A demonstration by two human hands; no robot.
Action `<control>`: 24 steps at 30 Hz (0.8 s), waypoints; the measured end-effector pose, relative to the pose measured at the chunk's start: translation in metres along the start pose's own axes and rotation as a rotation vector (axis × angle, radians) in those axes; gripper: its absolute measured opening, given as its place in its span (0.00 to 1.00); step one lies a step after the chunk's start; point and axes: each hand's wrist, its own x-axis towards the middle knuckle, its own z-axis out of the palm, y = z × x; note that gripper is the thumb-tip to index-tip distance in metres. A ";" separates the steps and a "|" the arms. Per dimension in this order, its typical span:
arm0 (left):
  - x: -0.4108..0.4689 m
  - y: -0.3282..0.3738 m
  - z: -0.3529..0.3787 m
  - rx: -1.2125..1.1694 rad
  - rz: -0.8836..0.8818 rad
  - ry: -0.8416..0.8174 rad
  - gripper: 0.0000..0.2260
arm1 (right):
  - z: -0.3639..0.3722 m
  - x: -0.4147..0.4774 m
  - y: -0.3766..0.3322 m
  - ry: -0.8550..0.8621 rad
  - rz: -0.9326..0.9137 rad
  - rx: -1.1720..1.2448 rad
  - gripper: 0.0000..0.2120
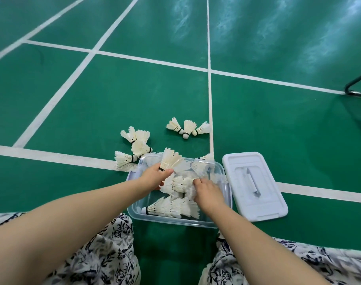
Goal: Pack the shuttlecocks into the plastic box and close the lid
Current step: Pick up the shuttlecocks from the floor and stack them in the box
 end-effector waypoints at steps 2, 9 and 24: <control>0.001 -0.001 0.000 0.009 -0.012 0.018 0.20 | 0.005 0.004 0.001 -0.028 0.005 -0.026 0.18; 0.012 -0.007 0.000 0.084 -0.015 -0.009 0.22 | 0.017 0.011 0.002 -0.072 0.055 -0.026 0.17; 0.003 -0.003 0.004 0.312 -0.037 -0.050 0.25 | -0.042 0.012 0.000 -0.102 0.115 0.376 0.32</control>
